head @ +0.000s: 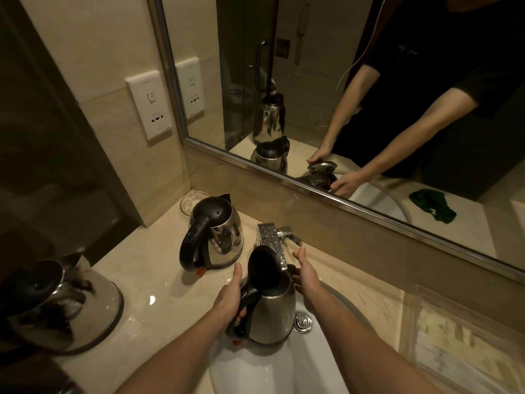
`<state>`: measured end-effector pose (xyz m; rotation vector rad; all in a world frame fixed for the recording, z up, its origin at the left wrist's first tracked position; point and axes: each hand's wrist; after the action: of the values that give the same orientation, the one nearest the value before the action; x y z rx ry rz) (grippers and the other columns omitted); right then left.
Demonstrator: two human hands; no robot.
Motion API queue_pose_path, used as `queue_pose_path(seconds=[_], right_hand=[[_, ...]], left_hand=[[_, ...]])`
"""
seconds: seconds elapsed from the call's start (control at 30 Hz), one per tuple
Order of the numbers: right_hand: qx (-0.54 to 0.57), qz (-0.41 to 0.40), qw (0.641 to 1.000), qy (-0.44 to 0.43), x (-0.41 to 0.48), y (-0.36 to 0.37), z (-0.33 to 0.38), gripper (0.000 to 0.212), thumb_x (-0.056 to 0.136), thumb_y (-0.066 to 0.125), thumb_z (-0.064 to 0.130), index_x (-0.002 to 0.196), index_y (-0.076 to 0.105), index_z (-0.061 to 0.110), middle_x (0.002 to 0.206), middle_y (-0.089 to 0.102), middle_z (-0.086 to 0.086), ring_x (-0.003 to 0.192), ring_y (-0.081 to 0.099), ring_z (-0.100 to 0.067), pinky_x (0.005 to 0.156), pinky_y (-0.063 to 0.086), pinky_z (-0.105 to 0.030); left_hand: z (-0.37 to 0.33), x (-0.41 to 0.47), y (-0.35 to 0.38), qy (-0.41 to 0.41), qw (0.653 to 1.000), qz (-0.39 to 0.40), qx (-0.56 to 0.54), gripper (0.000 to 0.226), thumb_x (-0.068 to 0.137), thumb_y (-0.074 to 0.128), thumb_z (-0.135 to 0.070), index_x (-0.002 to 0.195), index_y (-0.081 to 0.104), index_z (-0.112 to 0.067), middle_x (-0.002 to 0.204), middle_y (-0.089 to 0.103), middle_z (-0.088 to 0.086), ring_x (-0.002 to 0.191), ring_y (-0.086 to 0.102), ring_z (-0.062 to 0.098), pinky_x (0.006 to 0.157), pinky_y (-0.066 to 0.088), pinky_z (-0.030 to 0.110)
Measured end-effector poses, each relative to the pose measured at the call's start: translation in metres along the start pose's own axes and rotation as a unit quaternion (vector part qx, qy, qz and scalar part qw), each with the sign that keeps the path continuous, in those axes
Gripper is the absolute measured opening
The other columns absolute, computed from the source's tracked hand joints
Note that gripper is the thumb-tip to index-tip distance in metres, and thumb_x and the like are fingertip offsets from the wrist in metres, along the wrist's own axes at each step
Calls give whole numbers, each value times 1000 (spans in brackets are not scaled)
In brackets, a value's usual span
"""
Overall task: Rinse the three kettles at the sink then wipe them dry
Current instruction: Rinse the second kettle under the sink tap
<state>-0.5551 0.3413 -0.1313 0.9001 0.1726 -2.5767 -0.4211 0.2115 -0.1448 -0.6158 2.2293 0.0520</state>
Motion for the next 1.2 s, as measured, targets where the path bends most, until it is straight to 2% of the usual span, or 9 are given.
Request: queue_pose_path(seconds=[0.1,0.5,0.7,0.83,0.93,0.97,1.03,1.07,1.2], right_hand=[[-3,-7,1000,-4,0,1,0,69,94,24,68,145,42,26,148,43,-12,136,39,-30,115,26,-47],[-10,-8,1000,-6,0,1,1,67,95,23,66,146,41,26,149,41,-13,137,37,-31,115,26,-46],[-6,-7,1000,-1,1,0,2,66,96,23,65,146,40,25,149,41,-14,137,37,-31,115,25,-45],[-5,-10,1000,-1,3,0,1,68,94,24,67,145,42,26,147,44,-13,136,39,-31,115,25,-48],[-9,-12,1000,-2,4,0,0,69,93,23,68,145,42,26,149,42,-13,137,37,-31,116,24,-49],[-10,-12,1000,-4,4,0,0,69,94,23,68,145,42,26,149,41,-13,137,37,-31,116,24,-49],[-9,-9,1000,-8,4,-1,0,70,94,24,68,145,42,25,148,42,-13,137,37,-31,116,25,-48],[-7,-8,1000,-9,4,-1,0,70,94,24,68,145,42,24,148,43,-13,137,38,-30,116,25,-48],[-6,-6,1000,-8,3,-1,0,69,95,24,66,145,42,23,148,43,-14,137,38,-31,116,25,-46]], left_hand=[[0,0,0,7,1000,2,-2,88,85,14,-85,86,67,-14,48,49,4,42,47,16,49,40,27],[1,2,0,13,1000,8,1,85,86,14,-84,70,60,-15,48,49,5,43,48,17,51,41,28],[1,2,0,16,1000,5,11,86,84,12,-85,75,61,-16,47,49,4,42,48,16,51,42,28],[0,4,0,12,1000,9,11,99,76,14,-90,92,69,-9,47,49,4,42,48,16,49,42,27],[0,5,-1,8,1000,9,10,106,82,15,-87,117,68,-3,47,49,4,42,49,16,46,42,27],[0,5,0,8,1000,9,9,103,81,16,-87,113,69,-5,47,49,4,42,49,16,46,42,26],[0,4,1,12,1000,9,9,93,80,15,-87,87,66,-10,47,49,3,42,48,16,48,41,26],[-1,3,1,13,1000,9,7,90,82,15,-85,81,64,-10,47,49,3,42,47,16,48,40,26],[1,3,1,7,1000,5,0,86,89,15,-82,78,63,-11,48,49,3,42,47,16,48,40,26]])
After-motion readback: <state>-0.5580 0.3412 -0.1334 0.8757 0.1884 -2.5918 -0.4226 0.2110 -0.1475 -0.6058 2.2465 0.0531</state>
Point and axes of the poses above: each hand's wrist, its own x-axis towards the middle knuckle, its own y-axis out of the palm, z = x × y
